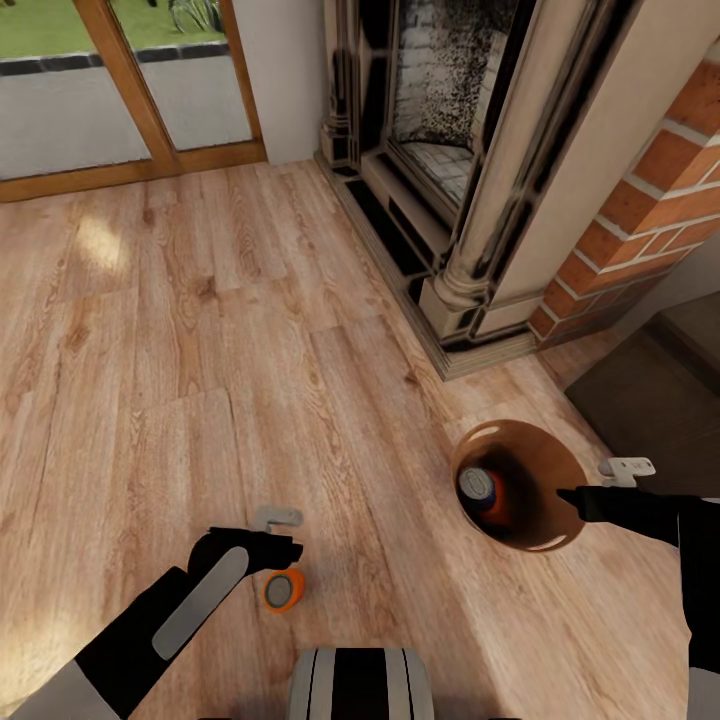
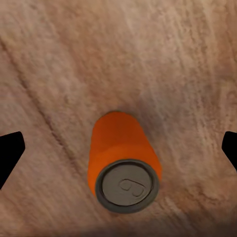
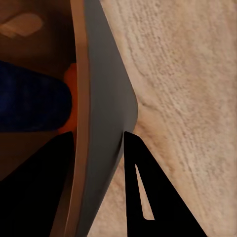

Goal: Put the three can of soda from the living room inside the tash can in the kitchen.

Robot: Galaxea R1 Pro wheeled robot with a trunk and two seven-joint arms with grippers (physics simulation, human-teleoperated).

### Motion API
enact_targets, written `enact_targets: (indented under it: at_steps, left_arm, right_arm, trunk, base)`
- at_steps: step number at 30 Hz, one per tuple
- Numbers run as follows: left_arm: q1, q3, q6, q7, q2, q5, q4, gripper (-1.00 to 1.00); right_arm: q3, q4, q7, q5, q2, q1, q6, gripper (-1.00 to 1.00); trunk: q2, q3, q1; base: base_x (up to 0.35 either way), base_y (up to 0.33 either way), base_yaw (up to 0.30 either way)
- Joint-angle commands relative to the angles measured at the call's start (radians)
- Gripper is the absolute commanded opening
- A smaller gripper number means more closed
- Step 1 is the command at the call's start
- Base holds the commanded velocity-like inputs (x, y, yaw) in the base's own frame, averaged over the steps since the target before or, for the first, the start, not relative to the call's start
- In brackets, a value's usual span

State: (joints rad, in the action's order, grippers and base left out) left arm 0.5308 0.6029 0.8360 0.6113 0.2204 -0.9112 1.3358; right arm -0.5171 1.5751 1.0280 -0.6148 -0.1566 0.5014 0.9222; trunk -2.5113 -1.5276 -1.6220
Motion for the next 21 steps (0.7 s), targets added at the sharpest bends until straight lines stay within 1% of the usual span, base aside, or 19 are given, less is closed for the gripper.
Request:
enact_targets:
  at_steps: [1, 6, 8, 9, 10, 11, 12, 13, 14, 16, 17, 21]
  left_arm:
    - [0.0, 0.0, 0.0, 0.001, -0.002, 0.005, -0.003, 1.0]
    - [0.0, 0.0, 0.0, 0.004, -0.008, 0.015, -0.025, 1.0]
    - [0.0, 0.001, -0.001, 0.005, -0.014, 0.017, -0.041, 1.0]
    - [0.0, 0.002, -0.007, 0.004, -0.022, 0.018, -0.062, 1.0]
    - [0.0, 0.004, -0.044, 0.0, -0.042, 0.027, -0.124, 1.0]
    - [0.0, 0.004, -0.057, -0.002, -0.055, 0.04, -0.152, 1.0]
    - [0.0, 0.003, -0.069, -0.004, -0.077, 0.065, -0.181, 1.0]
    - [0.0, 0.002, -0.073, -0.005, -0.092, 0.087, -0.196, 1.0]
    - [0.0, 0.001, -0.077, -0.009, -0.107, 0.118, -0.211, 1.0]
    - [0.0, -0.001, -0.08, -0.023, -0.118, 0.149, -0.22, 1.0]
    - [0.0, -0.001, -0.081, -0.03, -0.121, 0.158, -0.222, 1.0]
    - [0.0, -0.001, -0.084, -0.04, -0.128, 0.17, -0.23, 1.0]
  right_arm:
    - [0.0, 0.0, 0.001, 0.013, 0.0, 0.0, 0.007, -1.0]
    - [0.0, 0.0, 0.001, 0.013, 0.0, 0.0, 0.007, -1.0]
    - [0.0, 0.0, 0.001, 0.013, 0.0, 0.0, 0.007, -1.0]
    - [0.0, 0.0, 0.002, 0.013, 0.0, 0.0, 0.007, -1.0]
    - [0.0, 0.0, 0.003, 0.013, 0.0, 0.0, 0.007, -1.0]
    - [0.0, 0.0, 0.004, 0.013, 0.0, 0.0, 0.007, -1.0]
    - [0.0, 0.0, 0.004, 0.013, 0.0, 0.0, 0.007, -1.0]
    - [0.001, 0.0, 0.004, 0.013, 0.0, 0.0, 0.007, -1.0]
    - [0.001, 0.0, 0.004, 0.013, 0.0, 0.0, 0.007, -1.0]
    - [0.001, 0.0, 0.004, 0.013, 0.0, 0.0, 0.007, -1.0]
    - [0.001, 0.0, 0.004, 0.013, 0.0, 0.0, 0.007, -1.0]
    - [0.001, 0.0, 0.004, 0.013, 0.0, 0.0, 0.007, -1.0]
  trunk:
    - [0.0, 0.0, 0.0]
    - [0.0, 0.0, 0.0]
    - [0.0, 0.0, 0.0]
    - [0.0, 0.0, 0.0]
    - [0.0, 0.0, 0.0]
    - [0.0, 0.0, 0.0]
    - [0.0, 0.0, 0.0]
    - [0.0, 0.0, 0.0]
    - [0.0, 0.0, 0.0]
    - [0.0, 0.0, 0.0]
    - [0.0, 0.0, 0.0]
    - [0.0, 0.0, 0.0]
  base:
    - [0.0, 0.0, 0.0]
    - [0.0, 0.0, 0.0]
    - [0.0, 0.0, 0.0]
    - [0.0, 0.0, 0.0]
    - [0.0, 0.0, 0.0]
    - [0.0, 0.0, 0.0]
    - [0.0, 0.0, 0.0]
    - [0.0, 0.0, 0.0]
    - [0.0, 0.0, 0.0]
    - [0.0, 0.0, 0.0]
    - [0.0, 0.0, 0.0]
    - [0.0, 0.0, 0.0]
